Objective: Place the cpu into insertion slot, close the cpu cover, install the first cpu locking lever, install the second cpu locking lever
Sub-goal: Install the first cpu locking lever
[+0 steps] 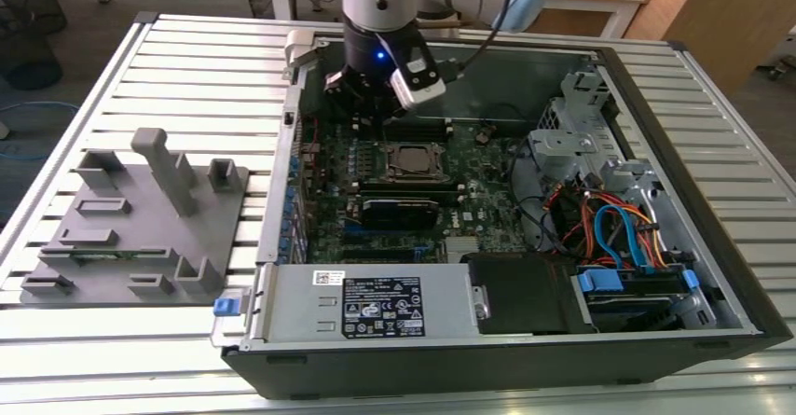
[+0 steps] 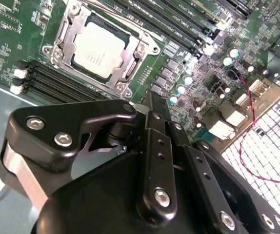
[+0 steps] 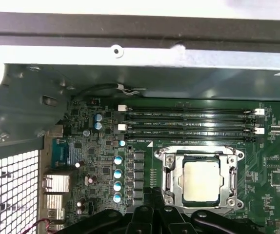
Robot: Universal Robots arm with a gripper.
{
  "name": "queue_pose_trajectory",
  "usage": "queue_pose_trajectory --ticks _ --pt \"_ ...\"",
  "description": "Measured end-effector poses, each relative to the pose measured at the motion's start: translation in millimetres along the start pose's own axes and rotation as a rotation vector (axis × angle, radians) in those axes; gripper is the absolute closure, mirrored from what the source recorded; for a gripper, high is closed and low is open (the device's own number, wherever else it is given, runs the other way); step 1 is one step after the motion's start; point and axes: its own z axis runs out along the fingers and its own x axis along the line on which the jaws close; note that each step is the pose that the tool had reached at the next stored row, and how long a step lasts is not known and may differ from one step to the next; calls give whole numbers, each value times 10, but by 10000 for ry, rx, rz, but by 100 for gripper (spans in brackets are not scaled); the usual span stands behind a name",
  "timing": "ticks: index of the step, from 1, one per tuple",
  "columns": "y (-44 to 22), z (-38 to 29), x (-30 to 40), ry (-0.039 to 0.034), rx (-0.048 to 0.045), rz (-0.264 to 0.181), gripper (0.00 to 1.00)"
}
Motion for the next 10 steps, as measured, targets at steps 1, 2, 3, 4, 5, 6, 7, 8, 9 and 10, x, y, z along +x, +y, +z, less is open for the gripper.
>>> queue_pose_trajectory --ticks 1,2,3,4,5,6,7,8,9,10 --pt "5 0 4 1 1 1 90" --pt "9 0 8 1 0 0 90" --pt "18 1 11 0 -1 0 90" --pt "28 2 12 0 -1 0 90" --pt "43 2 13 1 0 0 90" --pt "61 3 13 1 0 0 90" --pt "77 3 15 1 0 -1 90" --pt "92 4 18 1 0 -2 90" --pt "105 4 22 0 -1 -3 90" --pt "117 5 27 0 -1 -6 90"
